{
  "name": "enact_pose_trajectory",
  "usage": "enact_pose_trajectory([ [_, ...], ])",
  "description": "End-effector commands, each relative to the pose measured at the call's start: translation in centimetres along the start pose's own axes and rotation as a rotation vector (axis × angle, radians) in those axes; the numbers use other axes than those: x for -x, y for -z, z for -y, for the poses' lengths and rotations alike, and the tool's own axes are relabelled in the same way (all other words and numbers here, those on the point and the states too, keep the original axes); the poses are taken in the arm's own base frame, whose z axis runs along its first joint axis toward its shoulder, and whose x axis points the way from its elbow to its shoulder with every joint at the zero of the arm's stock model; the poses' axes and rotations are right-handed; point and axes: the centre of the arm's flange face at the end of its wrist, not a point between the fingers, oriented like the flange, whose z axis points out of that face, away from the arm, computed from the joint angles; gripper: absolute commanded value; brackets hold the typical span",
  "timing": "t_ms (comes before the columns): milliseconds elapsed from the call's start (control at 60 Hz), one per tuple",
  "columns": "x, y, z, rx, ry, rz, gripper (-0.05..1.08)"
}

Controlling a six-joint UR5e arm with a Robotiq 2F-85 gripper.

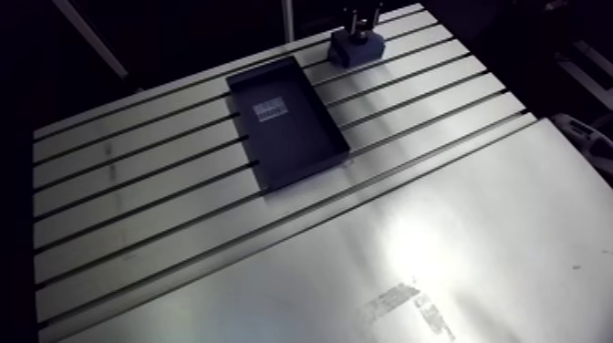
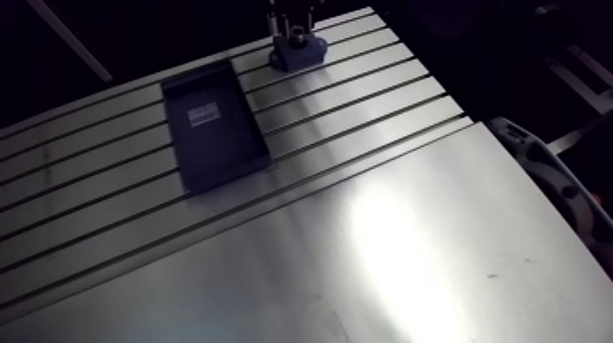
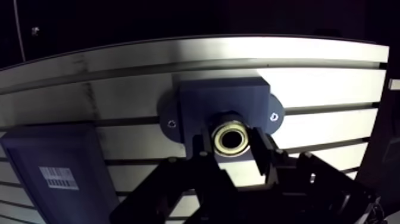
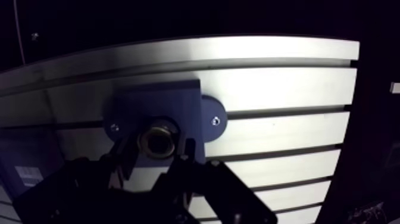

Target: Pick up the bearing and press it into the housing until flush.

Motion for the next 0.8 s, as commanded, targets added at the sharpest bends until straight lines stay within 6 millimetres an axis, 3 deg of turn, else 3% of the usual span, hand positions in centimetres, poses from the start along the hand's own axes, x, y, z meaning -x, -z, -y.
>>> enact_pose_trajectory([
  [17, -0.52, -0.19, -0.09, 0.003, 0.002, -0.003, 0.62],
  [800, -0.42, -0.71, 0.14, 0.007, 0.004, 0.010, 0.62],
])
